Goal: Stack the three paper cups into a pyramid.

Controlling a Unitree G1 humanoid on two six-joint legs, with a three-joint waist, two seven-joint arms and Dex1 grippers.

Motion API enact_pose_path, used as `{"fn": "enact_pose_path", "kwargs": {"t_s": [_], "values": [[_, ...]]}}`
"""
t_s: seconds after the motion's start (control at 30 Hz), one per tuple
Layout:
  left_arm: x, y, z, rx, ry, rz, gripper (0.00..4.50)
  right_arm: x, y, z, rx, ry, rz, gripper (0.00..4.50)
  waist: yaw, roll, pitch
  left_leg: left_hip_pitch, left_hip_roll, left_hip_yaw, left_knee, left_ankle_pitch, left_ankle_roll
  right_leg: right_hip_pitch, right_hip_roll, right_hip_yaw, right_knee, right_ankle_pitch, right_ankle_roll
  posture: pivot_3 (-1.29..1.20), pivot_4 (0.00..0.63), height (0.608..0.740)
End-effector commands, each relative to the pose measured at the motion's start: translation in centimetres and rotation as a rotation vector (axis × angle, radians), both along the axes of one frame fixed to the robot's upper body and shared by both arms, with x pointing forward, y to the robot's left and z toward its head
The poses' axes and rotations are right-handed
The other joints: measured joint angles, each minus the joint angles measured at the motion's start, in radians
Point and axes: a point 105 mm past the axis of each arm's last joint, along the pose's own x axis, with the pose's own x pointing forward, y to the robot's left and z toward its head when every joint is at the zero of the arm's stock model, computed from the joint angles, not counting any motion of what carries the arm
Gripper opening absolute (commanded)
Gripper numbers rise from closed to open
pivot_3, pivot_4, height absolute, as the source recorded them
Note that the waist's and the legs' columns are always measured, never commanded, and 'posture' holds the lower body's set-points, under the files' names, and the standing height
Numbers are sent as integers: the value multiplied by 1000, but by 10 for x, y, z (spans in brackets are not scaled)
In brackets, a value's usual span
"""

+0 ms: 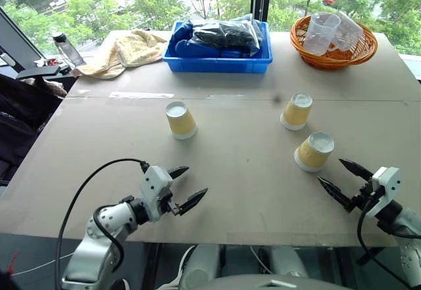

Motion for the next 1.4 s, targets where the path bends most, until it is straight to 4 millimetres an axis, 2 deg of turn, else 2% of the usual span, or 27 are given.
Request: {"fn": "enact_pose_path", "kwargs": {"t_s": [0.03,0.13,0.23,0.63,0.8,0.83,0.9,0.97,1.0,1.1,1.2,1.27,1.4], "values": [[-1,-9,33,-2,-74,-157,4500,9,9,23,19,-64,-10,4456,-2,0,0,0,0,0,0,0,0,0,0,0,0,0,0,0,150,740],[4,-12,56,-2,-97,-245,4500,19,13,36,66,-83,-41,4456,-8,0,1,0,0,1,0,0,-1,0,0,1,-1,0,0,0,150,740],[5,-11,67,12,-97,-300,4500,20,20,42,86,-78,-16,4456,-16,0,1,-2,0,1,-2,2,-4,-3,0,1,-2,0,0,0,150,740],[8,-1,65,31,-90,-308,4500,23,27,38,64,-38,16,4456,-28,-1,2,-2,0,1,-4,3,-4,-3,1,2,-1,0,0,0,150,740],[7,-1,70,-26,-86,-292,4500,23,29,37,60,-25,38,4456,-28,-1,2,-2,0,1,-4,3,-4,-3,1,2,-1,0,0,0,150,740],[7,-1,70,-21,-85,-293,4500,23,29,36,57,-23,43,3912,-28,-1,2,-2,0,1,-4,3,-4,-3,1,2,-1,0,0,0,150,740],[6,1,69,-10,-83,-293,4500,23,30,36,59,-21,46,3256,-28,-1,2,-2,0,1,-4,3,-4,-3,1,2,-1,0,0,0,150,740],[6,2,68,-7,-81,-288,4500,22,30,37,61,-23,51,2250,-28,-1,2,-2,0,1,-4,3,-4,-3,1,2,-1,0,0,0,150,740],[6,3,67,-3,-80,-285,4500,22,31,38,63,-24,52,2046,-28,-1,2,-2,0,1,-4,3,-4,-3,1,2,-1,0,0,0,150,740],[7,6,67,-2,-78,-278,4500,22,32,39,65,-27,58,2043,-28,-1,2,-2,0,1,-4,3,-4,-3,1,2,-1,0,0,0,150,740],[8,11,66,13,-79,-265,4500,20,52,43,32,-33,135,2043,-29,-1,3,-2,0,1,-4,3,-4,-3,1,2,-1,0,0,0,150,740],[10,15,66,16,-79,-256,4500,15,76,44,-6,-33,241,2043,-34,-1,3,-2,0,1,-4,3,-4,-4,2,3,0,0,0,0,150,740],[12,19,67,16,-74,-255,4500,7,124,55,35,-32,415,2043,-36,-2,3,-1,0,1,-4,3,-5,-5,2,2,0,0,0,0,150,740]]}}
